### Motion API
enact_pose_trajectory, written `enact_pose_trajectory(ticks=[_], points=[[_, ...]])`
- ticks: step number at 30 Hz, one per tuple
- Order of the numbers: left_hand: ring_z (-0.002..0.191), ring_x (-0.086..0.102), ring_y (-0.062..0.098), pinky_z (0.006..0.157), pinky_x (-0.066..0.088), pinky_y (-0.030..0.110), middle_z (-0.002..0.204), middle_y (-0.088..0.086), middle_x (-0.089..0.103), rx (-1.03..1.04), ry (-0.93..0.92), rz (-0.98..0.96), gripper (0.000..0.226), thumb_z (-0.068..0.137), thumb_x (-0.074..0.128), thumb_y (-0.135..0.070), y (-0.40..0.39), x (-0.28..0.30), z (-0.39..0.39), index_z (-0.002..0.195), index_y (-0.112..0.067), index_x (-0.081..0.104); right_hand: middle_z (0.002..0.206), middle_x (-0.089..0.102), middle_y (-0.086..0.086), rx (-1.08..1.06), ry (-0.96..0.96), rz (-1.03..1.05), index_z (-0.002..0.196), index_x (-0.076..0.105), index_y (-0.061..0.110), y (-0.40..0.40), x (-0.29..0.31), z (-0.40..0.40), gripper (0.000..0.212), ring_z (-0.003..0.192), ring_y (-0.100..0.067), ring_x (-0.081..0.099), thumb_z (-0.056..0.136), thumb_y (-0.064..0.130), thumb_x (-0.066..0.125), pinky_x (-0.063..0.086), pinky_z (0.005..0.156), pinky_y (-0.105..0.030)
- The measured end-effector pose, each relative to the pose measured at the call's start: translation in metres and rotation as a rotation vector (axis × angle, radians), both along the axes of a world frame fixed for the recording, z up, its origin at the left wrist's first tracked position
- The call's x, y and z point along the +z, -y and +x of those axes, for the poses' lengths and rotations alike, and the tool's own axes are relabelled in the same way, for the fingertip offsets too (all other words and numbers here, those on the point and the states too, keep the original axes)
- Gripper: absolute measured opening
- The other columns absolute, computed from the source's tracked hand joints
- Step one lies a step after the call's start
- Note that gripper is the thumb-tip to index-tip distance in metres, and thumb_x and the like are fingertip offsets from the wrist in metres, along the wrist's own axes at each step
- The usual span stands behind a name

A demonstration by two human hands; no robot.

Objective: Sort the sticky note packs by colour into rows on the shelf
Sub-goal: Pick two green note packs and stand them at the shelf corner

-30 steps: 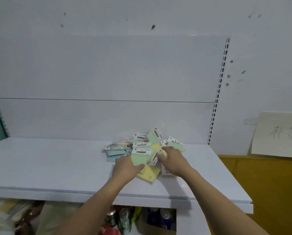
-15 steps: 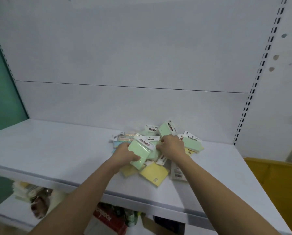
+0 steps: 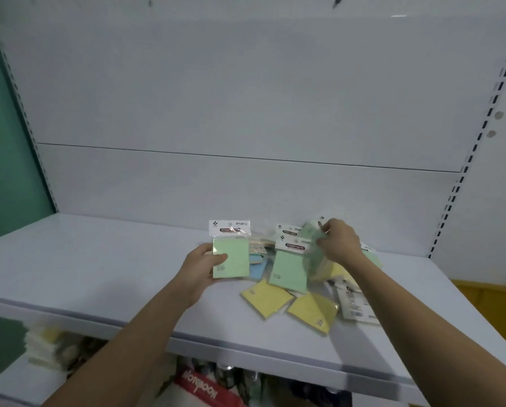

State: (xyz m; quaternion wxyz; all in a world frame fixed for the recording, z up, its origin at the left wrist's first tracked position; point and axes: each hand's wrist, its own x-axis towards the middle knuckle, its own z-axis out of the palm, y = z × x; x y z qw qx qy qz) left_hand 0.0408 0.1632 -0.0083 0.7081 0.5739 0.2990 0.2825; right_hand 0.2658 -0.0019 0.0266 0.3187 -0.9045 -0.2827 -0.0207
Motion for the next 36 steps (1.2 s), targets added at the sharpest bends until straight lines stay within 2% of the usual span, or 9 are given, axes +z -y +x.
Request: enact_pose_trajectory(ticks=[3, 7, 11, 16, 21, 25, 28, 31, 36], points=[[0.090, 0.069, 0.030, 0.069, 0.058, 0.033, 0.106, 0.018, 0.069, -0.046, 0.059, -0.044, 0.020, 0.091, 0.053, 0.004, -0.018, 0.000, -0.021, 0.107, -0.003, 0.062, 0.108, 0.064, -0.015, -0.063, 0.052, 0.157, 0.106, 0.063, 0.005, -0.011, 0.008, -0.018, 0.023, 0.095, -0.034, 0.059, 0.086, 0.006, 0.052, 0.042, 0.072, -0.032], [0.084, 0.068, 0.026, 0.073, 0.057, 0.035, 0.096, 0.011, 0.070, -0.069, 0.099, -0.098, 0.022, 0.091, 0.050, 0.003, -0.042, 0.006, -0.057, 0.107, -0.006, 0.063, 0.096, 0.066, -0.010, -0.070, -0.144, 0.507, 0.093, 0.059, 0.011, -0.033, 0.011, -0.061, 0.010, 0.086, -0.032, 0.065, 0.083, 0.007, 0.057, 0.057, 0.074, -0.047], [0.084, 0.067, 0.024, 0.063, 0.056, 0.030, 0.099, 0.011, 0.069, -0.043, 0.081, -0.081, 0.022, 0.091, 0.054, 0.000, -0.075, 0.013, -0.104, 0.109, -0.010, 0.063, 0.086, 0.064, -0.012, 0.001, -0.465, 0.718, 0.082, 0.057, 0.012, -0.069, 0.018, -0.110, 0.010, 0.070, -0.024, 0.061, 0.082, 0.003, 0.063, 0.048, 0.060, -0.031], [0.080, 0.066, 0.023, 0.064, 0.052, 0.029, 0.094, 0.009, 0.069, 0.027, 0.082, -0.077, 0.019, 0.090, 0.054, -0.001, -0.125, 0.011, -0.163, 0.102, -0.012, 0.065, 0.076, 0.055, -0.016, 0.164, -0.754, 0.717, 0.083, 0.054, 0.007, -0.136, 0.017, -0.176, 0.021, 0.056, -0.022, 0.051, 0.076, -0.008, 0.067, 0.045, 0.049, -0.025], [0.087, 0.067, 0.025, 0.070, 0.052, 0.031, 0.101, 0.011, 0.069, 0.089, 0.086, -0.074, 0.019, 0.090, 0.057, -0.002, -0.185, 0.002, -0.205, 0.104, -0.010, 0.065, 0.106, 0.064, -0.020, 0.349, -1.028, 0.824, 0.114, 0.056, 0.001, -0.207, 0.004, -0.227, 0.036, 0.088, -0.034, 0.066, 0.081, -0.015, 0.057, 0.061, 0.065, -0.036], [0.091, 0.067, 0.026, 0.082, 0.054, 0.034, 0.106, 0.012, 0.070, 0.111, 0.079, -0.053, 0.024, 0.089, 0.058, -0.002, -0.239, -0.002, -0.221, 0.111, -0.007, 0.065, 0.094, 0.065, -0.009, 0.316, -1.030, 0.768, 0.104, 0.063, 0.009, -0.267, -0.012, -0.241, 0.025, 0.083, -0.023, 0.064, 0.081, 0.000, 0.067, 0.058, 0.079, -0.040], [0.091, 0.066, 0.027, 0.085, 0.053, 0.035, 0.105, 0.012, 0.070, 0.140, 0.044, -0.040, 0.024, 0.089, 0.059, -0.002, -0.287, -0.004, -0.227, 0.111, -0.007, 0.066, 0.098, 0.067, -0.011, 0.346, -1.023, 0.751, 0.110, 0.060, 0.007, -0.320, -0.023, -0.247, 0.030, 0.085, -0.024, 0.065, 0.082, 0.002, 0.069, 0.056, 0.076, -0.035], [0.090, 0.067, 0.027, 0.080, 0.054, 0.034, 0.102, 0.011, 0.070, 0.179, 0.013, -0.029, 0.026, 0.088, 0.061, -0.001, -0.337, -0.003, -0.234, 0.112, -0.007, 0.065, 0.104, 0.067, -0.019, 0.380, -1.099, 0.798, 0.114, 0.054, 0.005, -0.375, -0.029, -0.251, 0.037, 0.086, -0.031, 0.067, 0.081, -0.005, 0.068, 0.058, 0.074, -0.040], [0.091, 0.069, 0.026, 0.072, 0.054, 0.031, 0.105, 0.013, 0.071, 0.207, -0.040, 0.029, 0.027, 0.087, 0.064, -0.002, -0.415, 0.001, -0.246, 0.113, -0.006, 0.062, 0.098, 0.067, -0.016, 0.394, -1.172, 0.886, 0.101, 0.057, 0.006, -0.451, -0.036, -0.254, 0.014, 0.083, -0.026, 0.066, 0.088, 0.002, 0.061, 0.057, 0.072, -0.036]])
